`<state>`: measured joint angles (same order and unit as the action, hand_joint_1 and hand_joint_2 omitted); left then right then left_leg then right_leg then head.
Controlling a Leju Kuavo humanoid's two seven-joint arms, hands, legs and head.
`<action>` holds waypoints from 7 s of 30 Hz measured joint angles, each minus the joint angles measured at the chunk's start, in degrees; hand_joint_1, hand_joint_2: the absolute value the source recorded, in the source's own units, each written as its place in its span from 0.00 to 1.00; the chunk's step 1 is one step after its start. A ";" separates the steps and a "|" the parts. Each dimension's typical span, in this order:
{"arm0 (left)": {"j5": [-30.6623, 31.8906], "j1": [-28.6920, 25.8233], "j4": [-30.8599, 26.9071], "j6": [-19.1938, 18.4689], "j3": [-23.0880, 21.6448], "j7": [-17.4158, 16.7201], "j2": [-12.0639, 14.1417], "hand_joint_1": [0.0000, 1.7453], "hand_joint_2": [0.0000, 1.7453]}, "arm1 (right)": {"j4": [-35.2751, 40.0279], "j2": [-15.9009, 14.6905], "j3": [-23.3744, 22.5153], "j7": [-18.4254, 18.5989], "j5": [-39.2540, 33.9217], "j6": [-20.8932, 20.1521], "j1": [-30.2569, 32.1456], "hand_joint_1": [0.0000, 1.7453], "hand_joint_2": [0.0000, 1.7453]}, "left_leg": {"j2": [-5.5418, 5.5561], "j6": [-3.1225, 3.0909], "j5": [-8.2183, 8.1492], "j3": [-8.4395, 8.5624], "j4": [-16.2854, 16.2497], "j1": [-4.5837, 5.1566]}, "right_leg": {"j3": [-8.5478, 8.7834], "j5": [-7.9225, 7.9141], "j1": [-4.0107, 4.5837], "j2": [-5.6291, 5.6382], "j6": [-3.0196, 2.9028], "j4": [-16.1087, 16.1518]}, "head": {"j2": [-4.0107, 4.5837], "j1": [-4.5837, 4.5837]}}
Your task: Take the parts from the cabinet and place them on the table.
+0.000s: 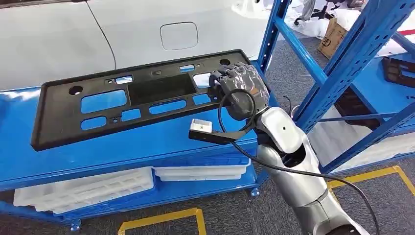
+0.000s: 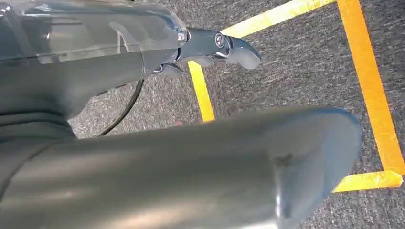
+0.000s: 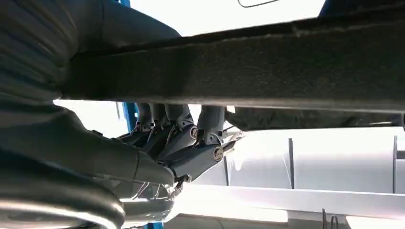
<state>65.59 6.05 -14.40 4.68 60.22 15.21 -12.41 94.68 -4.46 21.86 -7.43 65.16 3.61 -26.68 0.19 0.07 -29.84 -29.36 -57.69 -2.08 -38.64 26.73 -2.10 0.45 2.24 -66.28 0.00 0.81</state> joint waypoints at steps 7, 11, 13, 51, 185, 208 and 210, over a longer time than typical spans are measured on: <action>-0.02 -0.22 0.00 0.00 0.15 -0.11 0.00 0.00 0.00 | 0.35 -0.48 -0.04 0.13 -0.07 0.48 0.66 1.00 1.00 | -0.02 2.38 -1.13 -1.96 -2.23 -0.04 | 1.57 -0.73 0.03 0.17 -1.93 5.46 | 0.00 -0.13; -0.02 -0.21 0.00 0.00 0.33 -0.11 0.00 0.00 0.00 | 0.59 -0.48 0.02 0.13 -0.11 0.52 0.74 1.00 1.00 | -0.12 2.33 -9.00 -8.37 -17.44 0.37 | 0.91 -1.29 0.54 -0.07 -3.05 5.46 | 0.00 -0.13; -0.02 -0.23 0.00 0.00 0.42 -0.13 0.00 0.00 0.00 | 0.59 -0.50 0.06 0.13 -0.11 0.52 0.95 1.00 1.00 | -0.12 1.98 -8.42 -8.62 -18.56 0.57 | 0.39 -1.78 1.05 -0.06 -3.53 5.46 | 0.00 -0.13; -0.61 -0.04 0.20 0.24 2.58 -0.11 -0.48 0.00 0.00 | 1.27 -1.64 16.24 -10.38 -19.82 -5.55 6.98 1.00 1.00 | 0.00 0.99 -0.96 0.70 -0.46 1.15 | 1.64 -3.84 1.04 -0.33 -1.55 8.19 | 0.00 -0.18; 5.83 0.53 0.17 1.01 1.51 -0.04 -0.42 0.00 0.00 | 2.71 -7.39 23.37 -12.26 -28.96 -5.62 14.92 1.00 1.00 | -4.89 0.25 1.34 -2.53 -1.03 0.36 | 2.12 -0.25 0.92 -1.95 -1.54 3.52 | 0.00 1.46; 6.25 0.64 0.24 1.18 1.29 -0.24 -0.48 0.00 0.00 | 4.11 -7.87 23.04 -11.72 -28.57 -4.92 16.13 1.00 1.00 | 1.26 -0.30 1.44 -2.53 -0.75 0.53 | 1.31 1.09 2.37 2.50 -2.56 4.20 | 0.00 1.71; 6.25 0.54 0.24 1.18 1.31 -0.31 -0.44 0.00 0.00 | 4.15 -7.87 23.04 -11.69 -28.57 -4.87 15.93 1.00 1.00 | -0.54 -0.49 1.31 -2.51 -0.77 0.70 | -3.05 5.15 1.85 1.01 -2.38 -4.60 | 0.00 1.70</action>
<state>71.84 6.59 -14.16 5.86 61.53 14.91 -12.85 98.84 -12.33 44.89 -19.12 36.59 -1.27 -10.75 -0.35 -0.42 -28.53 -31.88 -58.46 -1.39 -41.69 31.88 -0.26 1.46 -0.14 -70.88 0.00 2.51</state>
